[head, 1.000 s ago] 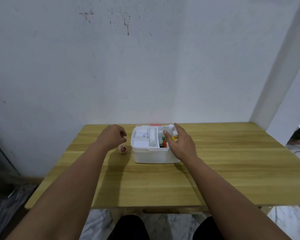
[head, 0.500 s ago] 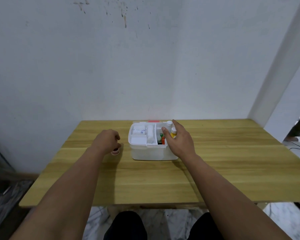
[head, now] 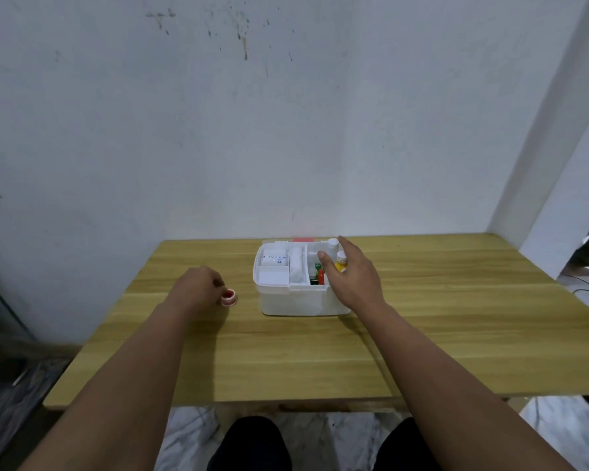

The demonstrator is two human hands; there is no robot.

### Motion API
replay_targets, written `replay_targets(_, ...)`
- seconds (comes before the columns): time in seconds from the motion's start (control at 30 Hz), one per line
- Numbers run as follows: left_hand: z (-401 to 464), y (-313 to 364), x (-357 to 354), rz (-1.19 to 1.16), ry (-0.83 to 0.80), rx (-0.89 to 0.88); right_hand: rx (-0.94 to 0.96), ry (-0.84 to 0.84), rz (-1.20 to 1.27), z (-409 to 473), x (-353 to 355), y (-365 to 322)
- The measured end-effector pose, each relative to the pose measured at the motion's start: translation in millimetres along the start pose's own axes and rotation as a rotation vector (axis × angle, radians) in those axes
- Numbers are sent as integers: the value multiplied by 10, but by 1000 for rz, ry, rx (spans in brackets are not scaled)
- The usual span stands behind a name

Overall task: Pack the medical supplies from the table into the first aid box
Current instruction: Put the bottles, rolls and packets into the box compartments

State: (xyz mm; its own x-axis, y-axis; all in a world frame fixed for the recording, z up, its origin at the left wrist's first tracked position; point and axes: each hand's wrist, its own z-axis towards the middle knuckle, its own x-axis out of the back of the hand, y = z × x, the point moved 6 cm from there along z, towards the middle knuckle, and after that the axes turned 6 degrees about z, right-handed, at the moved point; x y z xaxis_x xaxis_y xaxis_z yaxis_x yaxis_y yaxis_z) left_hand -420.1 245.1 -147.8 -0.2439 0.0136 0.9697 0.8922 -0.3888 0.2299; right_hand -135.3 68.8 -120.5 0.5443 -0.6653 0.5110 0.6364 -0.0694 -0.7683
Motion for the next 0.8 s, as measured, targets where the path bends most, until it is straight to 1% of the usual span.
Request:
replay_targets(0.13,-45,-2,3,-42,-6,-35,-2,-2,-5,-1,-6,-8)
replay_targets(0.27,-103,56,8,-75,-122,-124,-5,2,-8,2,-8,2)
replay_targets(0.33,-143,87,4,-73,-142,-156,-1,3,-8,3,-9,7)
replay_targets(0.47,-184,146,-2,20,-126,-219,2,1,-9,7,-8,4)
replay_targets(0.6,-175,148,-19,89,-94,-226,-1,5,-8,-2,-1,-8)
replay_targets(0.8,-101,157,82,79,-61,-206,1,3,14,-5,6,-13)
